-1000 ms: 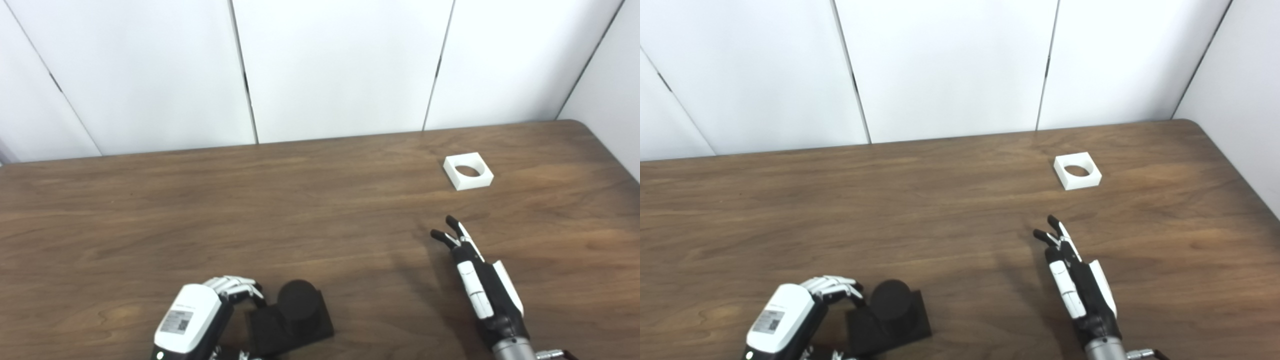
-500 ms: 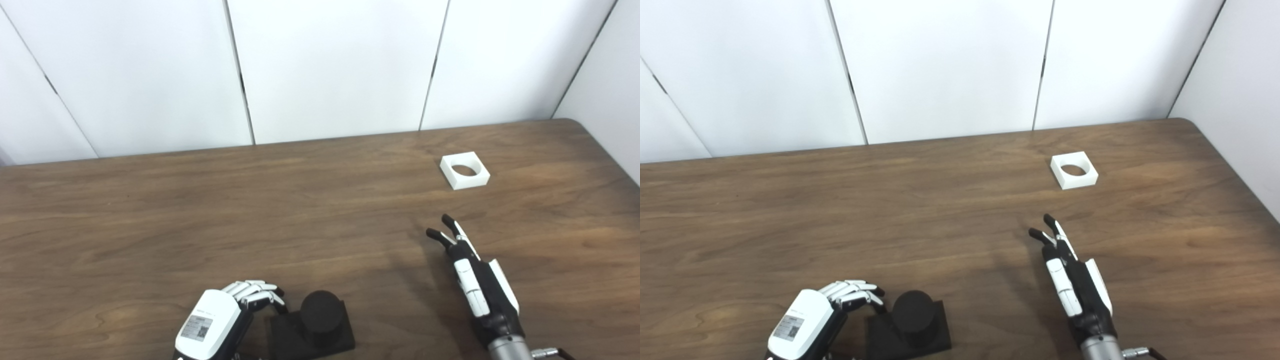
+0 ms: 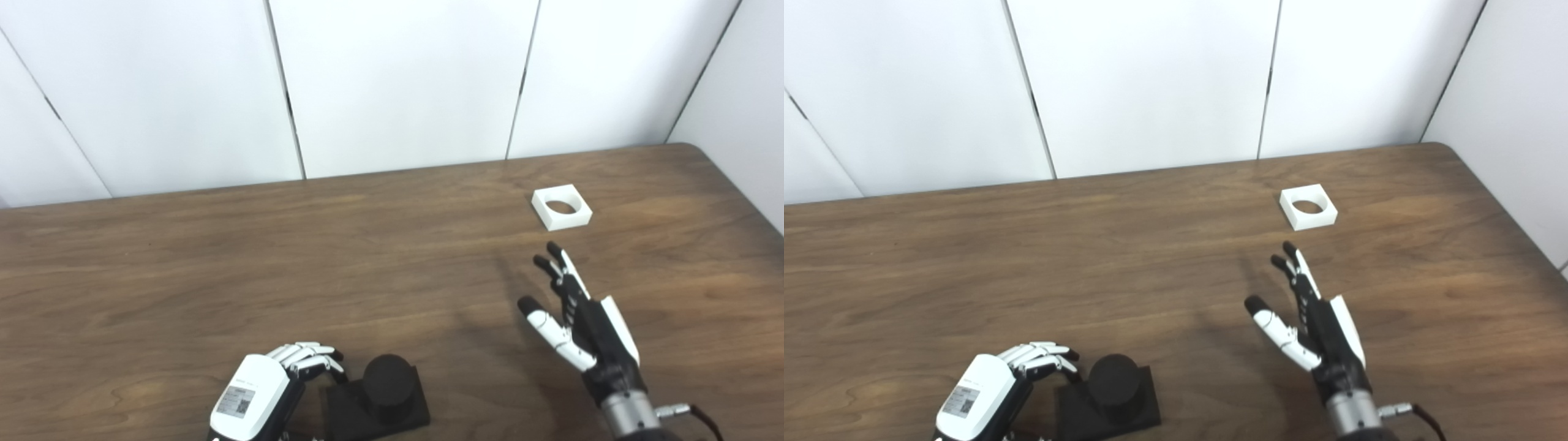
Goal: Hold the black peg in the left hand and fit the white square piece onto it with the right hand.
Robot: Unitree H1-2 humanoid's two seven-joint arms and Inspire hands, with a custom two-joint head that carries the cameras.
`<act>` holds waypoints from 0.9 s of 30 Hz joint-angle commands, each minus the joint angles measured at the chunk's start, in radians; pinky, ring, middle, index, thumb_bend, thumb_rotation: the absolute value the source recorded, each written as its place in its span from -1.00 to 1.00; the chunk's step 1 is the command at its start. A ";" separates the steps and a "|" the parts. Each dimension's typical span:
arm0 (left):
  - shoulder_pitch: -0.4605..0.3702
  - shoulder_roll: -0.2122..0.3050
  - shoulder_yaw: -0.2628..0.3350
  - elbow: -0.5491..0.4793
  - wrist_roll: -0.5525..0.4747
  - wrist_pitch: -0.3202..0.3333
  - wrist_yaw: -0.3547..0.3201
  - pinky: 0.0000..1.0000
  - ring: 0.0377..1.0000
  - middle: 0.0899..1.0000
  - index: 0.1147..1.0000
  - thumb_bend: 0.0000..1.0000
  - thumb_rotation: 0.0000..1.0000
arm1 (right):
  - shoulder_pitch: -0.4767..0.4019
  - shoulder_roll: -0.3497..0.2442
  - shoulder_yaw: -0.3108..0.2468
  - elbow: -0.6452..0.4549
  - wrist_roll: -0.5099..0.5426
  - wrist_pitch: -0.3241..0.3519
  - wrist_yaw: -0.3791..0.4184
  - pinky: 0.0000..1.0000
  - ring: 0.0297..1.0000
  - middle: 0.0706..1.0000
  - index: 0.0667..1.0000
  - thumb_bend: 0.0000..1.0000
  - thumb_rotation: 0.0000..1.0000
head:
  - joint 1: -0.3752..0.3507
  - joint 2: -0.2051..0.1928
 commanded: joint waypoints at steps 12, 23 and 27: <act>0.028 0.021 0.011 0.064 0.003 -0.024 -0.013 0.40 0.50 0.41 -0.16 0.03 -0.92 | -0.259 -0.096 -0.099 0.050 -0.062 0.097 0.060 1.00 1.00 0.96 1.00 0.30 0.10 | -0.074 -0.057; 0.026 0.022 0.025 0.110 -0.011 -0.066 0.023 0.39 0.49 0.41 -0.16 0.03 -0.92 | -0.443 -0.263 -0.069 0.238 -0.223 0.125 0.091 0.93 0.99 0.99 1.00 0.67 -0.25 | -0.145 -0.089; 0.019 0.028 0.035 0.130 -0.010 -0.078 0.030 0.36 0.51 0.42 -0.16 0.03 -0.92 | -0.497 -0.278 -0.047 0.302 -0.267 0.158 0.100 0.88 1.00 0.96 0.98 0.79 -0.42 | -0.192 -0.113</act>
